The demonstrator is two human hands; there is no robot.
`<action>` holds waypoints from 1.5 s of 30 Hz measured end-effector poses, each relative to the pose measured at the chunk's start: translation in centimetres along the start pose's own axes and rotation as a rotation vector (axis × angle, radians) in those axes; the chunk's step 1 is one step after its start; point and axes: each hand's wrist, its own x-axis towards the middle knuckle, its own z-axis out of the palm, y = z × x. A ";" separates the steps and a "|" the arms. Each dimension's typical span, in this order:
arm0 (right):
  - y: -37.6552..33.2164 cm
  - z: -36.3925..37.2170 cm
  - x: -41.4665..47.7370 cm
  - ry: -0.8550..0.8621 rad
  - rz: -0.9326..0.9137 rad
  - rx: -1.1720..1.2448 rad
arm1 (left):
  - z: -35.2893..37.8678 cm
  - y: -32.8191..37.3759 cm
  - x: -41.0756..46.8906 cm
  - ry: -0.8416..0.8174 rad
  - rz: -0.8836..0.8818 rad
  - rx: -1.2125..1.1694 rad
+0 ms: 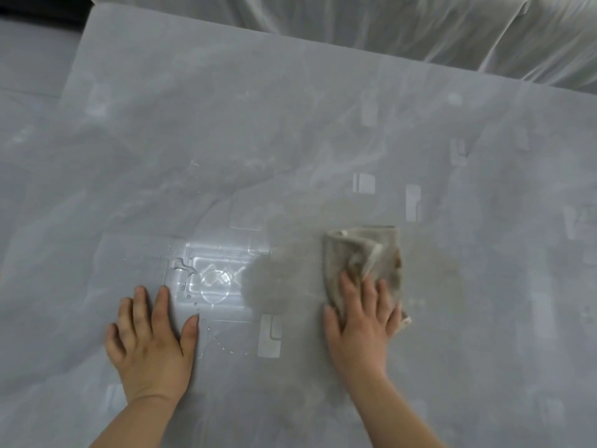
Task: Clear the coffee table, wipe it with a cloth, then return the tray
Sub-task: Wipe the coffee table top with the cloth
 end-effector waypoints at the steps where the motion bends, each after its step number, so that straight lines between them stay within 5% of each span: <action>1: -0.4 0.0 -0.7 -0.009 -0.031 -0.001 | 0.0 -0.1 0.0 0.005 0.004 0.000; 5: 0.5 -1.2 2.3 0.117 0.116 0.039 | 0.3 -0.2 0.0 0.015 -0.005 0.000; 10: -2.2 0.0 6.4 -0.012 0.101 -0.060 | 0.4 0.0 0.0 0.031 -0.004 -0.002; 13: -6.4 2.4 4.2 -0.152 -0.209 -0.022 | 0.3 0.1 -0.1 0.042 -0.001 -0.010; 17: -8.1 2.7 2.7 -0.069 -0.652 -0.062 | 0.4 0.3 -0.1 0.039 -0.004 -0.012; 23: 7.2 -5.3 10.2 0.157 0.128 0.098 | 0.4 0.2 -0.2 0.025 -0.002 -0.005; 27: 6.1 -4.4 9.2 0.248 0.374 0.081 | 0.4 0.2 -0.2 0.022 0.000 -0.001; 29: 1.3 -2.0 7.7 0.196 0.265 0.060 | 0.5 0.0 -0.2 0.027 -0.002 0.001; 33: -8.3 3.1 0.9 -0.071 -0.464 -0.046 | 0.7 -0.1 -0.2 0.030 0.006 0.000; 36: -6.5 2.4 -2.0 -0.116 -0.665 -0.128 | 0.7 -0.3 -0.2 0.018 0.011 0.003; 39: 1.4 -0.9 -1.7 0.016 -0.488 -0.051 | 0.6 -0.2 -0.2 0.002 0.008 0.011; 43: 11.3 -4.7 -1.9 0.199 0.369 0.103 | 0.4 -0.1 -0.3 -0.003 0.010 -0.011; 45: 10.2 -3.5 -3.2 0.259 0.539 0.127 | 0.4 -0.1 -0.3 -0.008 0.016 -0.017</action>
